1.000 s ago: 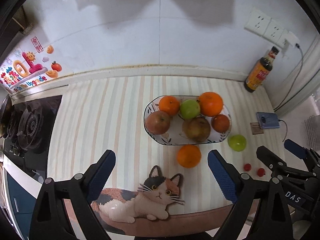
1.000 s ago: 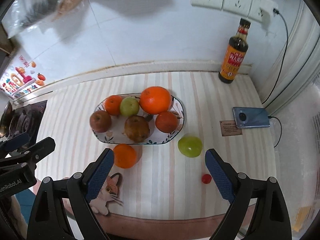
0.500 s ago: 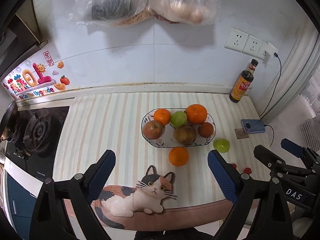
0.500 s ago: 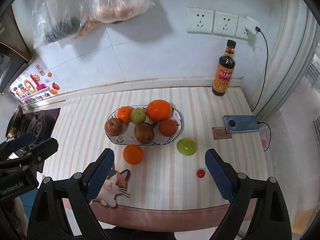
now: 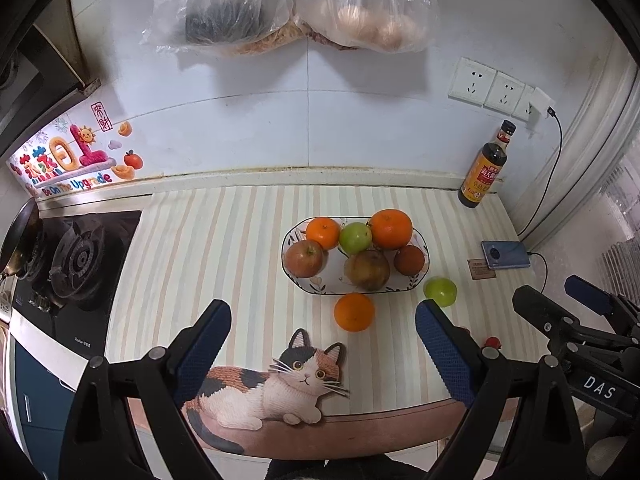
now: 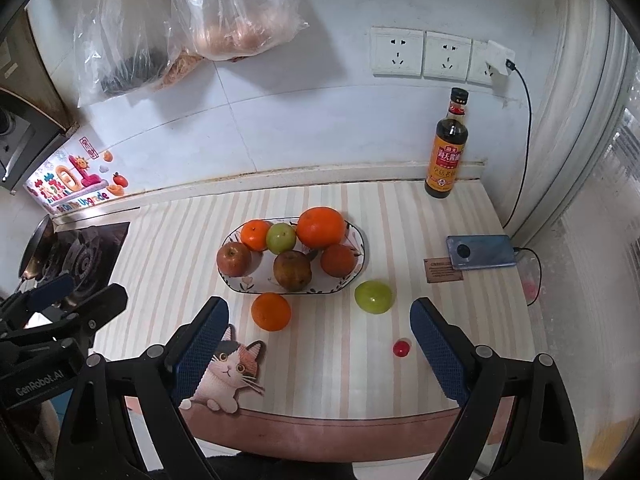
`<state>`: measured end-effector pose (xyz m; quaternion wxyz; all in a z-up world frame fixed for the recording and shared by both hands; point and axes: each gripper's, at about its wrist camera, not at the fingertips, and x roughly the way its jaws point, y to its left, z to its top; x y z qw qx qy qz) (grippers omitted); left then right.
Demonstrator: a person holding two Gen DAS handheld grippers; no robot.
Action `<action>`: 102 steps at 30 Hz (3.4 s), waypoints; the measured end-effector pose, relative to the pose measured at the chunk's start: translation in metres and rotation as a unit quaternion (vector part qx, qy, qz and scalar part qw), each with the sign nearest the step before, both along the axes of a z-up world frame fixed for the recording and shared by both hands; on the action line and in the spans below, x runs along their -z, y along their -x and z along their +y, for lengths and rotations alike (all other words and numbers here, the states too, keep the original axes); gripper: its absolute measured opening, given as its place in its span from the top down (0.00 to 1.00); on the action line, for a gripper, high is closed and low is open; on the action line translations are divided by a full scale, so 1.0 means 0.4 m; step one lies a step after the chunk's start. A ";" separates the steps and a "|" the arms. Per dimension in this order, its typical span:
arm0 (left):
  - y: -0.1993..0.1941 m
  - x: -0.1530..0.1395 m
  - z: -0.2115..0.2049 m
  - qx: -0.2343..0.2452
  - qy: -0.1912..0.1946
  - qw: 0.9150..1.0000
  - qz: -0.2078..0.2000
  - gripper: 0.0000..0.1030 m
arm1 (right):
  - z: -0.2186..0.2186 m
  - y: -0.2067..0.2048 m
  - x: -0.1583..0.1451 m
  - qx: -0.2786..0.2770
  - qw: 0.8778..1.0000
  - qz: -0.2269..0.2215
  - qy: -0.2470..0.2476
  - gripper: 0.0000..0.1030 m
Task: Organize fruits
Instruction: 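Lift both tools away from the plate, then grasp the loose orange with the left tool while the right tool grasps the green apple, then lower the orange onto the plate with the left tool while the right tool places the green apple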
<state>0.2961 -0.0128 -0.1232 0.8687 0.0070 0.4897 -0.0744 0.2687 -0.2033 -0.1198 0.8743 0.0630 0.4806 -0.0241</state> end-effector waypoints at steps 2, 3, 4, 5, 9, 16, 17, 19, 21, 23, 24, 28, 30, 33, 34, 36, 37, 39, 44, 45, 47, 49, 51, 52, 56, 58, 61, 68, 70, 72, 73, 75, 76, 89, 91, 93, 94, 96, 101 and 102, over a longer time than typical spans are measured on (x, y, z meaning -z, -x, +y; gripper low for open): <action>-0.011 0.011 -0.006 -0.002 -0.002 1.000 0.004 0.08 | -0.011 -0.011 0.011 0.004 1.000 0.004 -0.008 0.05; -0.018 0.017 -0.009 -0.002 -0.002 1.000 0.007 0.06 | -0.023 -0.020 0.022 0.008 1.000 0.008 -0.014 0.04; -0.028 0.028 -0.013 -0.002 -0.003 1.000 0.013 0.04 | -0.030 -0.026 0.030 0.010 1.000 0.011 -0.016 0.03; -0.038 0.040 -0.016 -0.006 -0.005 1.000 0.018 0.03 | -0.041 -0.035 0.039 0.014 1.000 0.014 -0.019 0.03; -0.086 0.112 -0.032 -0.014 -0.024 0.999 0.040 0.03 | -0.095 -0.080 0.103 0.031 0.999 0.033 -0.031 0.03; -0.182 0.331 -0.087 -0.010 -0.053 0.989 0.135 0.03 | -0.214 -0.174 0.286 0.068 0.994 0.073 -0.044 0.03; -0.196 0.368 -0.100 -0.004 -0.058 0.987 0.152 0.03 | -0.229 -0.183 0.313 0.074 0.994 0.076 -0.042 0.05; -0.219 0.427 -0.117 -0.001 -0.062 0.982 0.178 0.03 | -0.261 -0.208 0.376 0.080 0.991 0.095 -0.042 0.20; -0.240 0.488 -0.135 0.005 -0.061 0.977 0.203 0.03 | -0.280 -0.235 0.437 0.075 0.989 0.113 -0.053 0.38; -0.255 0.526 -0.144 0.009 -0.058 0.974 0.218 0.03 | -0.289 -0.266 0.504 0.062 0.986 0.133 -0.079 0.39; -0.263 0.547 -0.151 0.013 -0.056 0.972 0.226 0.03 | -0.289 -0.273 0.523 0.055 0.985 0.138 -0.084 0.39; -0.284 0.613 -0.175 0.025 -0.047 0.964 0.259 0.03 | -0.271 -0.314 0.610 0.030 0.979 0.172 -0.105 0.39; -0.290 0.639 -0.188 0.033 -0.043 0.961 0.271 0.04 | -0.261 -0.330 0.648 0.022 0.975 0.191 -0.109 0.39; -0.293 0.663 -0.205 0.046 -0.031 0.960 0.274 0.11 | -0.255 -0.342 0.683 0.017 0.972 0.194 -0.131 0.39; -0.293 0.665 -0.208 0.048 -0.028 0.961 0.270 0.16 | -0.254 -0.343 0.686 0.018 0.973 0.190 -0.132 0.39; -0.292 0.668 -0.209 0.049 -0.013 0.962 0.267 0.38 | -0.249 -0.343 0.686 0.015 0.975 0.186 -0.124 0.40; -0.292 0.667 -0.210 0.047 -0.013 0.963 0.266 0.38 | -0.247 -0.342 0.685 0.016 0.975 0.185 -0.123 0.40; -0.283 0.663 -0.216 0.053 -0.018 0.964 0.259 0.39 | -0.238 -0.334 0.688 0.010 0.974 0.192 -0.122 0.40; -0.209 0.646 -0.194 0.057 -0.025 0.964 0.257 0.39 | -0.163 -0.279 0.673 -0.021 0.969 0.206 -0.134 0.40; -0.181 0.644 -0.177 0.053 -0.021 0.963 0.264 0.39 | -0.142 -0.261 0.673 -0.031 0.967 0.213 -0.136 0.40; -0.143 0.648 -0.154 0.046 -0.017 0.960 0.277 0.39 | -0.100 -0.228 0.677 -0.049 0.963 0.224 -0.142 0.40; -0.101 0.659 -0.127 0.036 -0.014 0.956 0.290 0.39 | -0.062 -0.200 0.693 -0.061 0.959 0.235 -0.145 0.40; -0.075 0.655 -0.110 0.030 -0.008 0.958 0.285 0.39 | -0.043 -0.187 0.709 -0.062 0.958 0.240 -0.145 0.40; -0.071 0.656 -0.106 0.028 -0.006 0.958 0.285 0.39 | -0.033 -0.182 0.720 -0.061 0.957 0.245 -0.140 0.40; -0.070 0.654 -0.093 0.019 0.009 0.960 0.279 0.39 | -0.030 -0.179 0.720 -0.049 0.962 0.227 -0.141 0.39; -0.075 0.653 -0.085 0.015 0.013 0.961 0.277 0.39 | -0.049 -0.167 0.718 -0.045 0.963 0.221 -0.148 0.40; -0.074 0.650 -0.081 0.014 0.016 0.961 0.277 0.39 | -0.055 -0.176 0.714 -0.039 0.962 0.220 -0.157 0.40; -0.175 0.561 -0.045 0.015 0.039 0.970 0.240 0.39 | -0.087 -0.190 0.677 -0.013 0.962 0.199 -0.188 0.40; -0.212 0.534 -0.043 0.018 0.044 0.973 0.224 0.39 | -0.105 -0.204 0.654 -0.006 0.962 0.186 -0.197 0.40; -0.258 0.505 -0.047 0.016 0.045 0.977 0.209 0.39 | -0.127 -0.226 0.629 0.005 0.964 0.169 -0.207 0.40; -0.273 0.495 -0.053 0.018 0.042 0.978 0.202 0.39 | -0.135 -0.236 0.621 0.008 0.964 0.164 -0.211 0.40; -0.324 0.481 -0.069 0.020 0.031 0.981 0.191 0.39 | -0.155 -0.259 0.603 0.022 0.963 0.148 -0.225 0.40; -0.355 0.489 -0.075 0.019 0.030 0.981 0.190 0.39 | -0.163 -0.269 0.596 0.027 0.962 0.143 -0.230 0.40; -0.393 0.602 -0.102 0.001 0.014 0.971 0.240 0.38 | -0.234 -0.339 0.675 0.145 0.897 0.150 -0.390 0.40; -0.396 0.606 -0.099 -0.003 0.020 0.971 0.240 0.38 | -0.226 -0.337 0.684 0.156 0.891 0.150 -0.400 0.40; -0.400 0.607 -0.096 -0.007 0.022 0.970 0.244 0.38 | -0.219 -0.336 0.690 0.167 0.887 0.148 -0.405 0.39; -0.401 0.607 -0.095 -0.006 0.022 0.969 0.244 0.38 | -0.216 -0.339 0.693 0.169 0.886 0.147 -0.406 0.39; -0.401 0.610 -0.096 -0.004 0.022 0.970 0.243 0.38 | -0.214 -0.339 0.695 0.169 0.886 0.146 -0.407 0.39; -0.402 0.605 -0.085 -0.004 0.022 0.968 0.250 0.38 | -0.234 -0.325 0.707 0.188 0.878 0.153 -0.412 0.38; -0.403 0.605 -0.086 -0.003 0.020 0.968 0.251 0.38 | -0.237 -0.323 0.712 0.192 0.876 0.153 -0.416 0.37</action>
